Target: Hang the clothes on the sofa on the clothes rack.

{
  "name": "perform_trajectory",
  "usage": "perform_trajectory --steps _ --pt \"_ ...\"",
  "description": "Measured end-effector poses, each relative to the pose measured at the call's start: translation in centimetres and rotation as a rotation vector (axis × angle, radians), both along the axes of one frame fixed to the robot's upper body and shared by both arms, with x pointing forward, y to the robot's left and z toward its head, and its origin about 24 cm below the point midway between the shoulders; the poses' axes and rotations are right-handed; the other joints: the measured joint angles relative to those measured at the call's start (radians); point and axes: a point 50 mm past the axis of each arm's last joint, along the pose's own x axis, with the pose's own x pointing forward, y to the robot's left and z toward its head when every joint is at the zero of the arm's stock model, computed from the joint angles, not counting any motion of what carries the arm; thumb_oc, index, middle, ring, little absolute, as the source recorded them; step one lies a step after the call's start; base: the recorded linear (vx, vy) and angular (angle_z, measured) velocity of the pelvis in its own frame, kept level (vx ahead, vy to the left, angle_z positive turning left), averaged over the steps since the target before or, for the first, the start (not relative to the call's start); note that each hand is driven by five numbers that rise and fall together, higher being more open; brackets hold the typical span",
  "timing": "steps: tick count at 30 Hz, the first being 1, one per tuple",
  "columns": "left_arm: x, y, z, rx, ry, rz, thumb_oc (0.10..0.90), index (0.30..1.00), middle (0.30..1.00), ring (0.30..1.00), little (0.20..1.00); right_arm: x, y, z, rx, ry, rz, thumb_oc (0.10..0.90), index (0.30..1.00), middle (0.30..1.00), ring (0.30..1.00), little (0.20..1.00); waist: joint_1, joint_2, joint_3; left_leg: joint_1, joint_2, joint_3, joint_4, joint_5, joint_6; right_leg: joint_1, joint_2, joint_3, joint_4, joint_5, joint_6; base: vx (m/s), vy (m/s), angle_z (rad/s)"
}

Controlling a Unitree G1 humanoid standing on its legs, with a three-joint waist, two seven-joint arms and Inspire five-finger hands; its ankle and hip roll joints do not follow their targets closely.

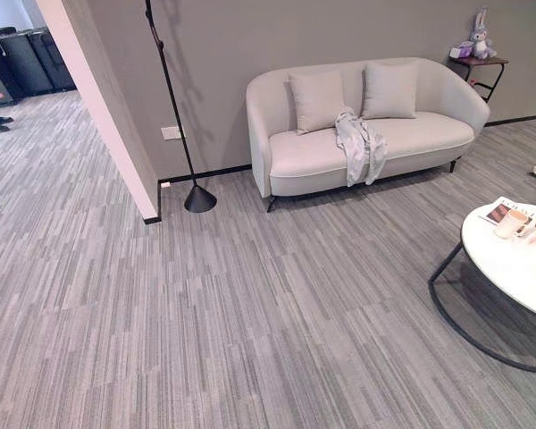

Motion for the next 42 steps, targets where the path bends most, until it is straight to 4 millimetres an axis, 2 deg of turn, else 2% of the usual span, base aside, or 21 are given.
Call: perform_trajectory --steps 27,31,32,33,34,36,37,38,39,41,42 --pt "0.5 0.2 0.1 0.018 -0.001 -0.103 0.8 0.9 0.9 0.9 0.9 -0.1 -0.1 0.0 -0.003 0.014 0.043 0.8 0.9 0.9 0.9 0.9 -0.007 -0.009 -0.006 0.022 -0.005 0.006 -0.012 0.002 0.004 0.012 -0.007 0.008 0.0 0.001 0.002 0.01 0.024 0.0" --pt "1.0 0.0 0.1 0.016 -0.01 -0.121 0.8 0.9 0.9 0.9 0.9 -0.1 -0.5 0.1 -0.013 0.018 0.062 0.8 0.9 0.9 0.9 0.9 -0.007 -0.002 0.0 0.018 -0.007 0.008 -0.013 0.001 0.014 -0.002 -0.008 0.007 0.023 -0.005 0.012 -0.07 0.125 -0.03" --pt "1.3 -0.1 0.1 0.014 -0.015 -0.123 0.8 0.9 0.9 0.9 0.9 -0.6 -0.6 0.1 -0.015 0.031 0.061 0.8 0.9 0.9 0.9 0.9 -0.005 0.001 0.003 0.006 -0.019 0.015 -0.006 -0.006 0.027 -0.029 -0.01 0.006 0.063 -0.01 0.024 -0.12 0.21 -0.1" --pt "2.1 -0.6 0.1 0.005 -0.031 -0.125 0.8 0.9 0.9 0.9 0.9 0.1 -1.0 0.2 -0.03 0.011 0.071 0.8 0.9 0.9 0.9 0.9 -0.004 0.019 0.013 -0.033 -0.004 0.01 0.025 -0.021 0.048 -0.104 -0.006 -0.005 0.178 -0.037 0.049 -0.01 0.132 -0.15" --pt "3.1 -0.8 0.2 0.003 -0.055 -0.161 0.8 0.9 0.9 0.9 0.9 1.1 -1.4 0.4 -0.042 -0.011 0.082 0.8 0.9 0.9 0.9 0.9 -0.004 0.041 0.041 -0.04 0.004 0.003 0.032 -0.023 0.053 -0.187 -0.003 -0.024 0.328 -0.055 0.081 -0.02 0.198 -0.17" --pt "4.4 -0.8 0.4 0.001 -0.088 -0.171 0.8 0.9 0.9 0.9 0.9 1.9 -1.4 0.5 -0.042 -0.024 0.096 0.8 0.9 0.9 0.9 0.9 -0.009 0.042 0.081 -0.017 -0.012 0.004 0.009 -0.019 0.072 -0.287 -0.03 -0.031 0.551 -0.075 0.113 0.07 0.179 -0.24" --pt "4.5 -0.5 0.5 0.008 -0.089 -0.17 0.8 0.9 0.9 0.9 0.9 2.3 -1.3 0.5 -0.039 -0.034 0.094 0.8 0.9 0.9 0.9 0.9 -0.009 0.031 0.111 0.002 -0.021 0.008 0.005 -0.02 0.082 -0.335 -0.053 -0.046 0.679 -0.066 0.129 0.11 0.085 -0.26" --pt "4.7 0.0 0.6 0.022 -0.092 -0.172 0.8 0.9 0.9 0.9 0.9 3.2 -1.2 0.6 -0.036 -0.068 0.079 0.8 0.9 0.9 0.9 0.9 -0.009 0.015 0.141 0.024 -0.042 0.007 0.006 -0.038 0.106 -0.426 -0.109 -0.073 0.865 -0.04 0.175 0.15 0.002 -0.08" --pt "4.7 0.2 0.6 0.027 -0.088 -0.173 0.8 0.9 0.9 0.9 0.9 2.7 -1.3 0.5 -0.034 -0.063 0.071 0.8 0.9 0.9 0.9 0.9 -0.01 0.011 0.142 0.028 -0.049 0.014 0.008 -0.041 0.109 -0.469 -0.155 -0.117 0.94 -0.049 0.179 0.27 -0.094 0.16" --pt "4.4 0.3 0.6 0.034 -0.093 -0.172 0.8 0.9 0.9 0.9 0.9 1.9 -1.1 0.4 -0.022 -0.032 0.056 0.8 0.9 0.9 0.9 0.9 -0.006 0.011 0.135 0.036 -0.051 -0.001 -0.003 -0.041 0.12 -0.48 -0.194 -0.137 0.797 -0.064 0.174 0.28 -0.117 0.33" --pt "4.0 0.2 0.6 0.032 -0.083 -0.169 0.8 0.9 0.9 0.9 0.9 2.0 -1.2 0.4 -0.025 -0.036 0.047 0.8 0.9 0.9 0.9 0.9 -0.007 0.011 0.135 0.028 -0.053 -0.005 -0.003 -0.041 0.121 -0.463 -0.196 -0.134 0.669 -0.064 0.173 0.2 -0.111 0.25"
